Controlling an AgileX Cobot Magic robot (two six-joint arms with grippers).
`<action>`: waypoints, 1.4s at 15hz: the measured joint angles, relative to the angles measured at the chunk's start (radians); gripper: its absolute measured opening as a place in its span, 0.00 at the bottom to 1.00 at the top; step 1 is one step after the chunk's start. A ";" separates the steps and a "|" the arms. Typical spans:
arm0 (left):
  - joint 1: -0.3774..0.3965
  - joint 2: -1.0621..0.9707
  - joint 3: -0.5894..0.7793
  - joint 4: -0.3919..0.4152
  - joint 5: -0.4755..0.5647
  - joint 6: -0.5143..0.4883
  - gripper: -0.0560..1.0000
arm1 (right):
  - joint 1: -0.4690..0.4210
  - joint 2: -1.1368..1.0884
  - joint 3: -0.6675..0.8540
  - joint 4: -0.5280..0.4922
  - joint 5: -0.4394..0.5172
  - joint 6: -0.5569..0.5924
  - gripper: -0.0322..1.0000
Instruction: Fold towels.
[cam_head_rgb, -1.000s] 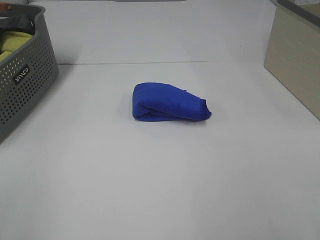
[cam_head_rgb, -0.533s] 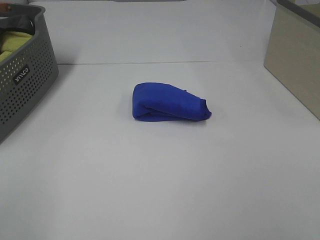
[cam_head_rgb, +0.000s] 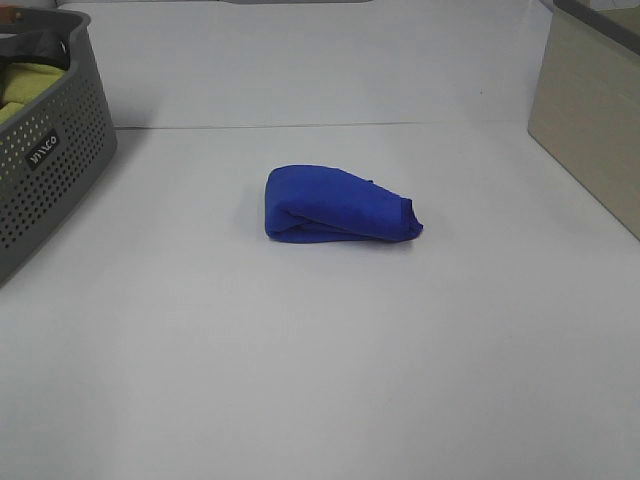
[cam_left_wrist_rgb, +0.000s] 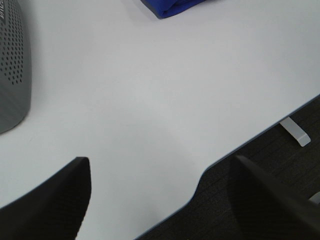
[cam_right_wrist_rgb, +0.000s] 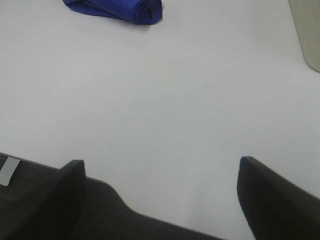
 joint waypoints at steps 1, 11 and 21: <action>0.000 0.000 0.000 -0.001 0.000 0.000 0.74 | 0.000 0.000 0.000 0.000 0.000 0.000 0.79; 0.186 -0.154 0.000 -0.006 -0.001 0.000 0.74 | -0.120 -0.056 0.000 0.005 -0.004 0.000 0.79; 0.206 -0.188 0.000 -0.005 -0.001 0.000 0.74 | -0.122 -0.189 0.002 0.010 -0.004 0.000 0.79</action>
